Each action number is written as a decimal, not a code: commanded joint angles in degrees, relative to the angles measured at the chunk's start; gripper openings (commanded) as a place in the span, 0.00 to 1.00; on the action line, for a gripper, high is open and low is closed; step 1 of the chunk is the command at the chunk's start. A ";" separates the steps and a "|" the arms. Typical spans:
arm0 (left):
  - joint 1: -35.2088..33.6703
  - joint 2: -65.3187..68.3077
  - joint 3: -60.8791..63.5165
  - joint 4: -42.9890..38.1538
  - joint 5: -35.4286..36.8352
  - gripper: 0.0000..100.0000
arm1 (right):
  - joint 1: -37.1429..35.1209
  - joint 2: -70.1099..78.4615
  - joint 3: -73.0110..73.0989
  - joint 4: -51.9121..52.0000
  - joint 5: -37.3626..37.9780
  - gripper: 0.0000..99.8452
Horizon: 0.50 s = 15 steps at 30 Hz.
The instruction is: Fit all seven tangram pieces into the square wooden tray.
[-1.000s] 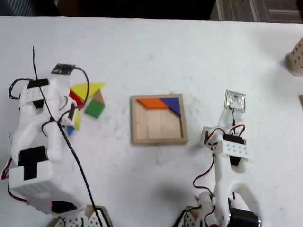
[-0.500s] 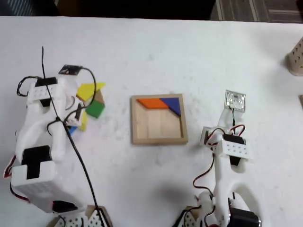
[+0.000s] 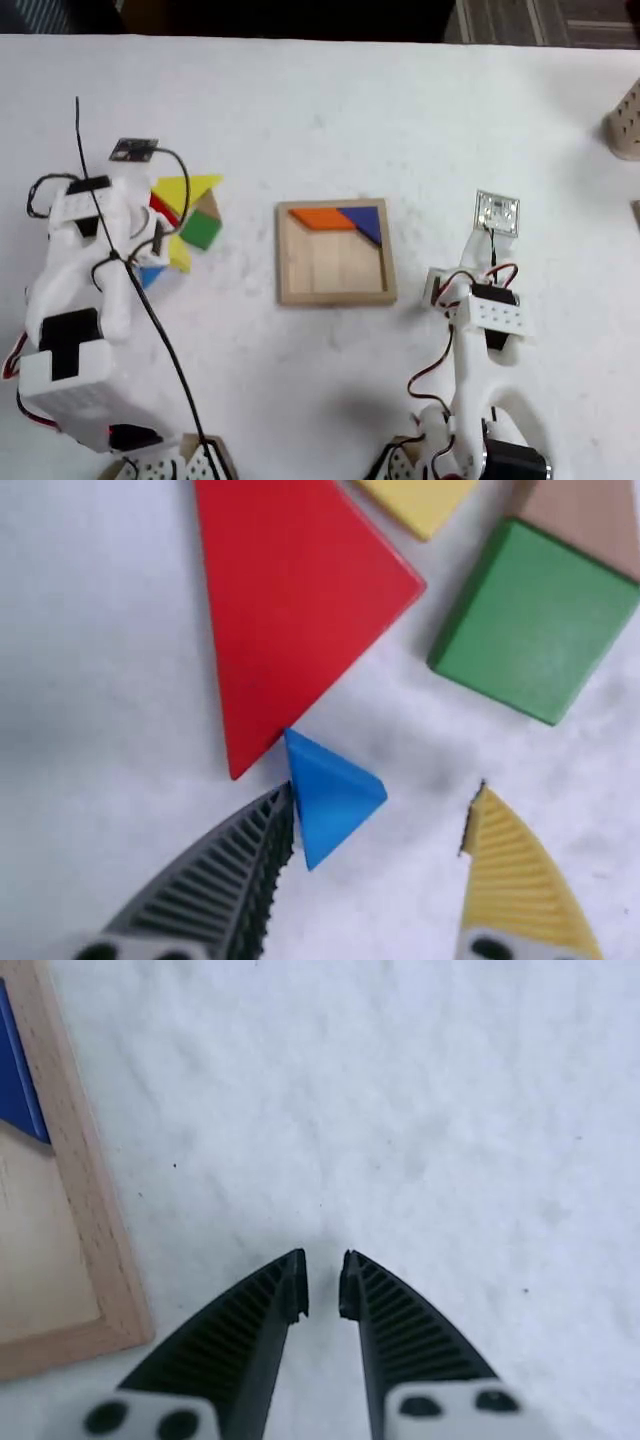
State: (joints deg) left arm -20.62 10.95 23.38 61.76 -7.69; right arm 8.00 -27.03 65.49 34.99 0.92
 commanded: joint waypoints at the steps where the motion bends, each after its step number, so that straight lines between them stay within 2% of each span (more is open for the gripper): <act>1: -0.92 -0.13 0.18 -4.13 2.55 0.20 | -0.57 -1.71 -0.26 -0.92 0.70 0.06; 7: -0.92 0.04 0.26 -4.04 2.64 0.18 | -0.57 -1.71 -0.26 -0.92 0.70 0.06; 15: -0.92 0.31 0.70 2.11 2.81 0.18 | -0.57 -1.71 -0.26 -0.92 0.70 0.06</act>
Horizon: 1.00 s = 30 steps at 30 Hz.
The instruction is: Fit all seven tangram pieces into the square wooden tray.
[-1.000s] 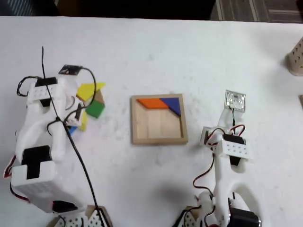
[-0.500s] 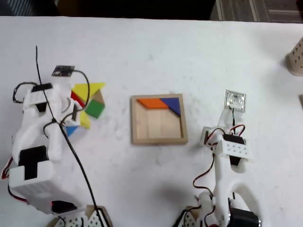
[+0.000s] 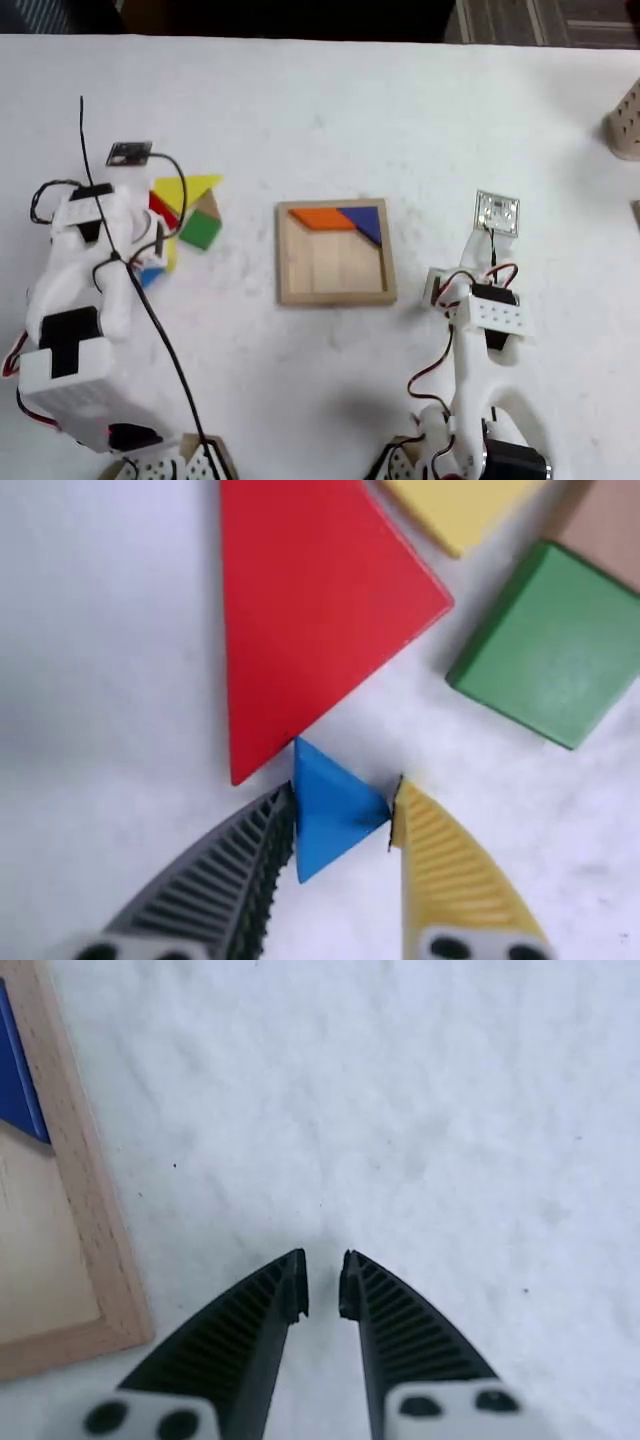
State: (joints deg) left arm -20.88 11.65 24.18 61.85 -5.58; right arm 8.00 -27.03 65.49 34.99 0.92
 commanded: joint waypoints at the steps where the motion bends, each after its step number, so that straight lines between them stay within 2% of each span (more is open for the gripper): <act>1: -0.75 -0.84 0.70 1.58 0.97 0.19 | -0.57 -1.71 -0.26 -0.92 0.70 0.06; 12: 0.31 -3.38 3.43 -5.98 -2.20 0.18 | -0.57 -1.71 -0.26 -0.92 0.70 0.06; 17: 0.40 -3.30 3.52 -7.47 -2.73 0.08 | -0.57 -1.71 -0.26 -0.92 0.70 0.06; 30: 2.51 -4.00 2.90 -5.98 -2.73 0.07 | -0.57 -1.71 -0.26 -0.92 0.70 0.06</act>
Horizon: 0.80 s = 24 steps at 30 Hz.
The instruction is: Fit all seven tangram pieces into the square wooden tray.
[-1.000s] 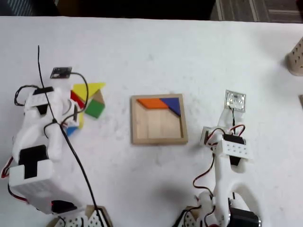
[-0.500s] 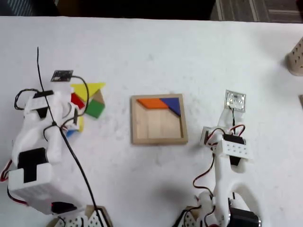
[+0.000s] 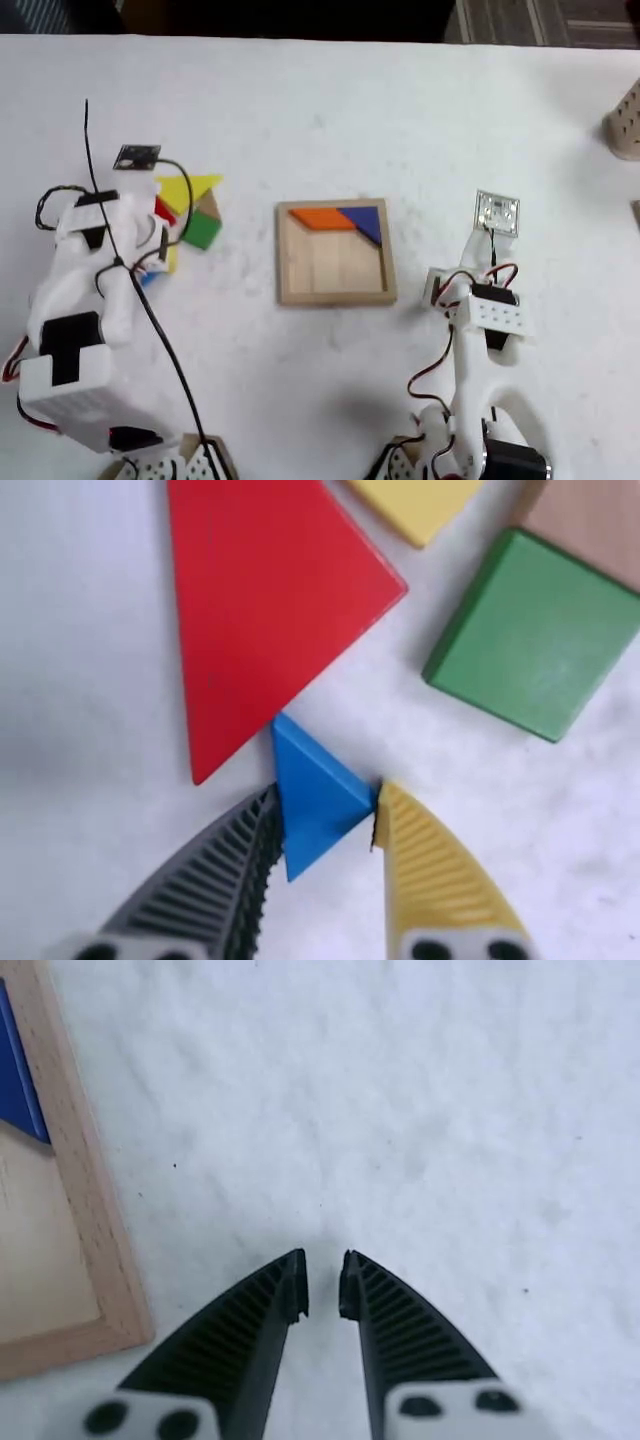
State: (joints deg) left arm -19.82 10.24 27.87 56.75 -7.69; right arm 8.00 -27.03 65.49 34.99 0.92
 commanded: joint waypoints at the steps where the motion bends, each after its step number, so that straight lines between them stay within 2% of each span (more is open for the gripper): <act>1: 2.07 -2.95 -1.05 -0.18 -0.44 0.07 | -0.57 -1.71 -0.26 -0.92 0.70 0.06; 8: 6.64 -9.54 -0.79 4.75 -0.18 0.07 | -0.57 -1.71 -0.26 -0.92 0.70 0.06; 16: 10.68 -11.91 -0.70 5.01 -0.09 0.07 | -0.57 -1.71 -0.26 -0.92 0.70 0.06; 20: 17.89 -12.00 -0.70 5.10 0.00 0.07 | -0.22 -2.07 -0.26 -0.92 0.70 0.06; 24: 29.05 -12.00 -1.23 4.57 0.00 0.07 | 0.84 -2.15 -0.26 -1.10 0.70 0.06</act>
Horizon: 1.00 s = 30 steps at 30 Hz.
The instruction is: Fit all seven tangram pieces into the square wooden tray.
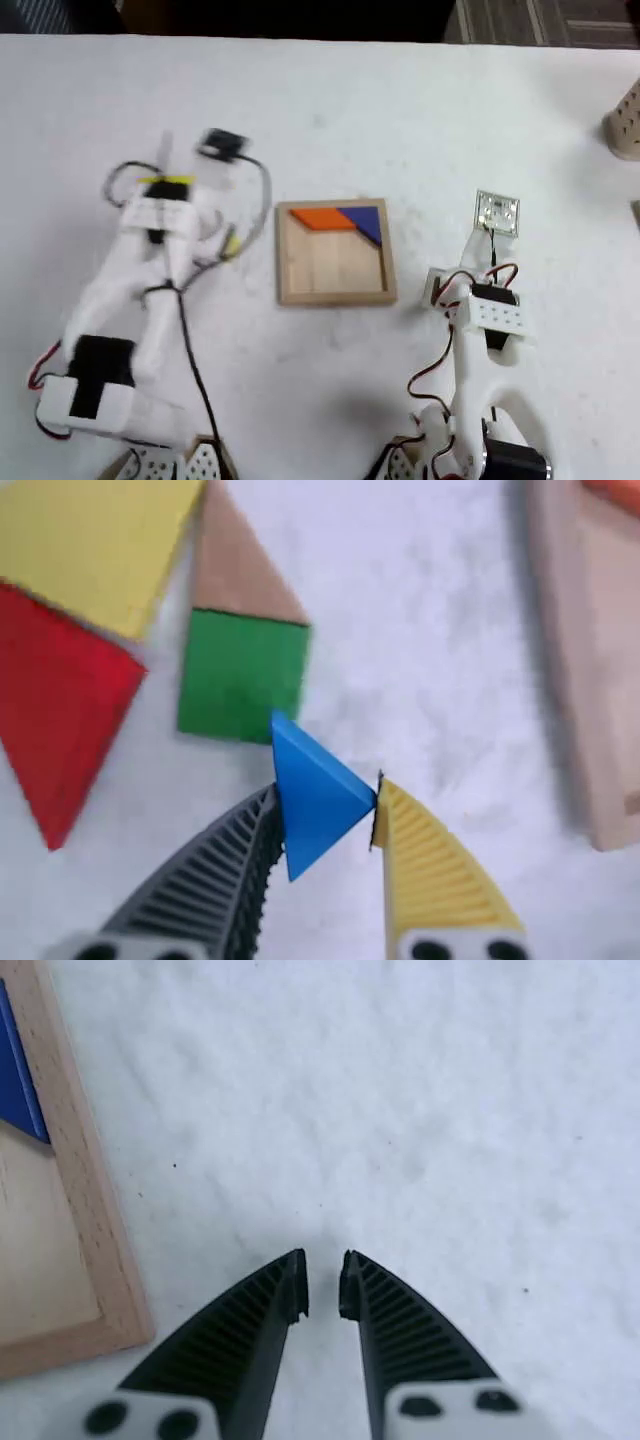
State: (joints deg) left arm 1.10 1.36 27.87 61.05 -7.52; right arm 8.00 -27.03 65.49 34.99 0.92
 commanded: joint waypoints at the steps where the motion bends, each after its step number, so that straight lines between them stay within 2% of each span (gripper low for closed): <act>1: 10.95 -3.12 -1.49 -0.18 -0.18 0.07 | 1.63 -2.15 -0.26 -2.15 0.62 0.06; 7: 25.27 -2.77 -2.02 -6.86 -0.18 0.07 | 3.21 -1.71 -0.26 -3.91 0.62 0.06; 13: 32.92 -2.68 -2.11 -15.56 -0.18 0.07 | 3.21 -1.71 -0.26 -4.00 0.62 0.06; 15: 34.42 -2.24 -1.93 -19.08 0.35 0.07 | 3.21 -1.71 -0.26 -3.91 0.62 0.06; 19: 34.86 1.98 -3.25 -22.33 7.12 0.10 | 3.12 -1.71 -0.26 -3.91 0.62 0.06; 24: 34.68 6.64 -3.25 -22.42 7.82 0.24 | 2.95 -1.71 -0.26 -3.91 0.62 0.06; 30: 34.68 4.00 -3.34 -17.76 7.82 0.25 | 2.86 -1.71 -0.26 -4.00 0.62 0.06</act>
State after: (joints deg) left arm 35.38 8.48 27.69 41.27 -0.48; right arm 10.73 -27.03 65.49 32.18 0.92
